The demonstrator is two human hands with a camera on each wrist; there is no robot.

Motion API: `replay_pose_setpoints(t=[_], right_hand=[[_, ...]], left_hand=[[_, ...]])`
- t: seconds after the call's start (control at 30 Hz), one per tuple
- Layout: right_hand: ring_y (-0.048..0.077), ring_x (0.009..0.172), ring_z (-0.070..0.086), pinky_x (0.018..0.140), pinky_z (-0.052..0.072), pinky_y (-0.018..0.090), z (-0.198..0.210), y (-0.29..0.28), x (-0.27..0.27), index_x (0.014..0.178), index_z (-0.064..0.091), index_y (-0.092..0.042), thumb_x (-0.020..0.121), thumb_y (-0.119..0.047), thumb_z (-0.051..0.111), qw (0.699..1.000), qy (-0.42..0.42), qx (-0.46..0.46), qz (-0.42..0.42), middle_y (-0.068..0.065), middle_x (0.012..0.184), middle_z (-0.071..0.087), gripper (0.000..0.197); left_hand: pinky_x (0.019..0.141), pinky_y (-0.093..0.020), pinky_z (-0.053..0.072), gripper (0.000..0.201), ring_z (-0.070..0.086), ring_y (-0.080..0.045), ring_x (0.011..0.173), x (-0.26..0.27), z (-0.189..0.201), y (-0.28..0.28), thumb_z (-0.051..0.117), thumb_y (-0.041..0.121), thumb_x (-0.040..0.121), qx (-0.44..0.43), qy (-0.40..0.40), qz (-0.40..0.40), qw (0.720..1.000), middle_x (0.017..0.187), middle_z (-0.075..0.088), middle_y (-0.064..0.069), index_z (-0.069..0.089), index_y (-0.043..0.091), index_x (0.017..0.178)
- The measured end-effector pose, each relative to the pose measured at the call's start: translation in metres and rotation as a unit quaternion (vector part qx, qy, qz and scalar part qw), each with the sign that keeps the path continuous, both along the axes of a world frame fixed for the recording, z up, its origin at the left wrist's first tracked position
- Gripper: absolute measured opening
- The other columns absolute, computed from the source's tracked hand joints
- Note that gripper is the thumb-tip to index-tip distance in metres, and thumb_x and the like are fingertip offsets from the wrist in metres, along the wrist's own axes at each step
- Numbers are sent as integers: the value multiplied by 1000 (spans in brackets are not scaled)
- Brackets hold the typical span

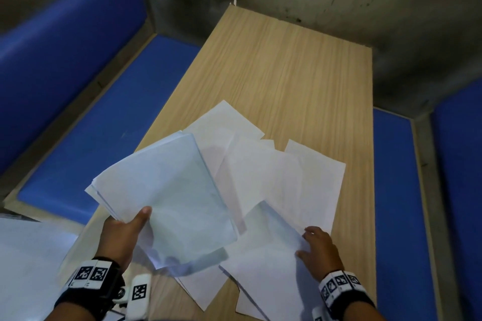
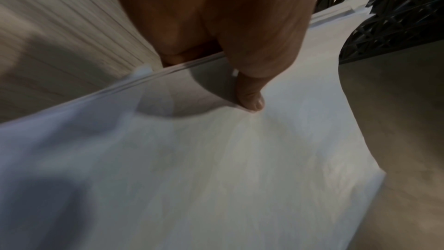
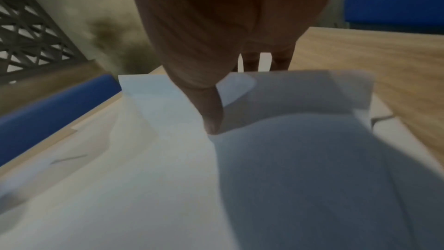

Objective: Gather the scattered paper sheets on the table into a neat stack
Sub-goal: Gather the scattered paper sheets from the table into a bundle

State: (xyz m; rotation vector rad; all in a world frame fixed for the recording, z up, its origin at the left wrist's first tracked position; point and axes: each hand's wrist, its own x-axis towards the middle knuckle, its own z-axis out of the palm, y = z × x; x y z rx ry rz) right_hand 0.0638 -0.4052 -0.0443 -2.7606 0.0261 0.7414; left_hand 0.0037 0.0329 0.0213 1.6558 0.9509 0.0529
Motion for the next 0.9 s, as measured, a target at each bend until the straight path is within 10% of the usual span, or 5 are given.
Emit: replay_pose_setpoints(t=[0.2,0.33,0.57,0.77,0.9], right_hand=[[14,78,62,64,51,23,10,28,16,112,45,-41,84,-4,58,987,77,90,-105,-15,100,60,48],[28,86,65,68,50,30,10,42,43,93,65,-5,84,-15,67,971,56,150,-177,9,90,70,14],[32,72,69,64,59,37,2,73,82,69,70,3,74,-16,76,935,-28,150,-319,14,74,71,20],[43,111,53,83,50,44,-5,95,89,126,42,-11,58,-28,89,910,3,98,-403,18,129,41,84],[35,105,58,87,49,37,-12,94,87,130,44,-2,72,-5,77,901,10,154,-406,21,126,55,66]], left_hand=[[85,-38,46,22,64,-30,93,-4,4,5,69,19,90,-3,0,12,1000,100,70,-11,67,7,109],[87,-38,45,27,63,-29,92,-8,-1,13,70,18,90,7,5,15,1000,101,70,-13,68,2,111],[88,-37,44,27,62,-28,97,-10,-4,17,70,15,89,2,0,25,1000,103,69,-13,67,1,113],[89,-41,47,31,65,-32,98,-12,-16,20,73,18,87,-8,6,31,999,104,71,-14,68,0,112],[91,-44,49,33,67,-33,100,-11,-25,21,74,18,86,-13,2,36,999,105,73,-14,68,1,114]])
